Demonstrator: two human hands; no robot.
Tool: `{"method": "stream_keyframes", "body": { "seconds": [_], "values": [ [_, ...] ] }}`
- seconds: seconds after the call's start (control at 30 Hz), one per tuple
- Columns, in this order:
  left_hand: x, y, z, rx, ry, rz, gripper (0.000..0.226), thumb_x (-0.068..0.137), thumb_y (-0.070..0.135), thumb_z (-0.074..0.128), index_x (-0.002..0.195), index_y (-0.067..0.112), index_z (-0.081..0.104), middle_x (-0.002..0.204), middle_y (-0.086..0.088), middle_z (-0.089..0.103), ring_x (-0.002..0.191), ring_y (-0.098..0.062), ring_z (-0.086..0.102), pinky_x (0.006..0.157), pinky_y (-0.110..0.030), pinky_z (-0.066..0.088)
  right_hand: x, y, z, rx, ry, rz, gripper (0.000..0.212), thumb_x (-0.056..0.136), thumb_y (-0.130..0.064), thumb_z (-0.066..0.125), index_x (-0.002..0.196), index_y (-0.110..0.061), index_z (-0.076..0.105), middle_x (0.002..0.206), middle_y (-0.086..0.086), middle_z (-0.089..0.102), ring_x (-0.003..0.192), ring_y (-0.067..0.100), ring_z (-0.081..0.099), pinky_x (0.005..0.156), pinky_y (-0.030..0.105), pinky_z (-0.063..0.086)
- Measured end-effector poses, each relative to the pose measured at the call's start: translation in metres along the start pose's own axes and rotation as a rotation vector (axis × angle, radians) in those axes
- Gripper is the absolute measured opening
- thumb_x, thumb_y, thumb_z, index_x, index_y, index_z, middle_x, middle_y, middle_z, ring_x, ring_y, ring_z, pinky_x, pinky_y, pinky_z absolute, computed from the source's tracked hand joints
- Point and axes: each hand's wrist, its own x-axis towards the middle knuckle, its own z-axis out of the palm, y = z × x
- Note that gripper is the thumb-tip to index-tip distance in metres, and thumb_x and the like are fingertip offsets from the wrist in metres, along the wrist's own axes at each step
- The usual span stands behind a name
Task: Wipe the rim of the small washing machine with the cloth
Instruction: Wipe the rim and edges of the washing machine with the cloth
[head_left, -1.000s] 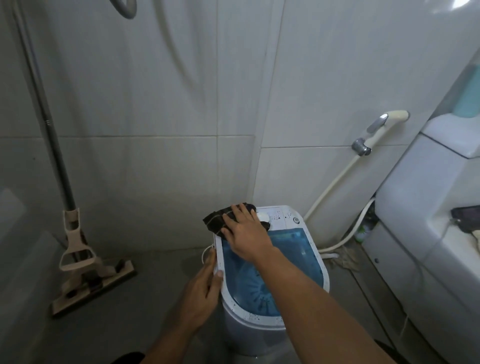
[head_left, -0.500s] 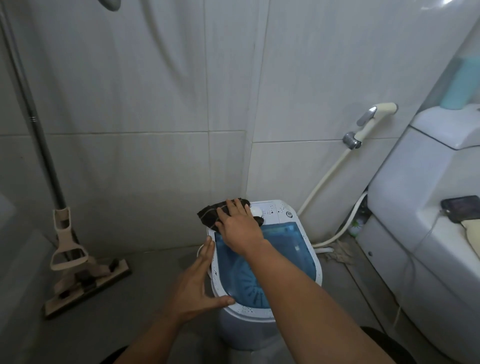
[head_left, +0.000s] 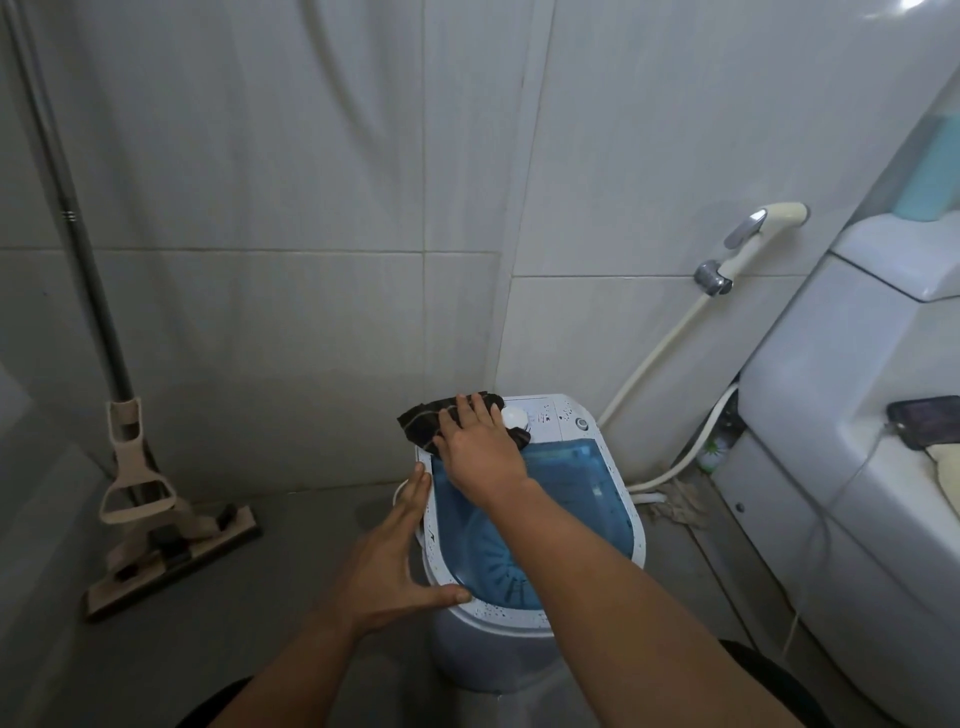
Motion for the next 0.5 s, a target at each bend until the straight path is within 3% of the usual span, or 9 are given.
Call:
{"method": "stream_keyframes", "body": {
  "seconds": [0.17,0.37,0.5],
  "values": [
    [0.0,0.003,-0.001,-0.029,0.004,0.011,0.137,0.063,0.076,0.079,0.158,0.039,-0.012,0.163,0.031,-0.014,0.153,0.003,0.0,0.124,-0.036,0.025,-0.002,0.0,-0.001,-0.03,-0.006,-0.016,0.068,0.1,-0.053,0.044,0.153,-0.012,0.032,0.161,0.021,0.021,0.151,0.037,0.013,0.121,0.051,0.005],
    [-0.001,0.004,-0.004,-0.005,0.003,-0.006,0.136,0.061,0.08,0.077,0.157,0.043,-0.011,0.162,0.033,-0.015,0.154,0.002,0.001,0.123,-0.039,0.028,0.004,0.002,0.002,-0.052,-0.008,-0.03,0.055,0.106,-0.042,0.038,0.155,-0.018,0.03,0.161,0.023,0.022,0.15,0.04,0.013,0.12,0.053,0.008],
    [-0.001,0.008,-0.008,0.008,-0.007,0.005,0.137,0.06,0.081,0.076,0.158,0.04,-0.01,0.16,0.035,-0.017,0.152,0.005,-0.001,0.123,-0.038,0.026,0.019,0.005,-0.004,-0.079,-0.043,-0.02,0.051,0.105,-0.037,0.043,0.151,-0.014,0.037,0.156,0.025,0.029,0.147,0.043,0.02,0.119,0.056,0.017]
  ]
}}
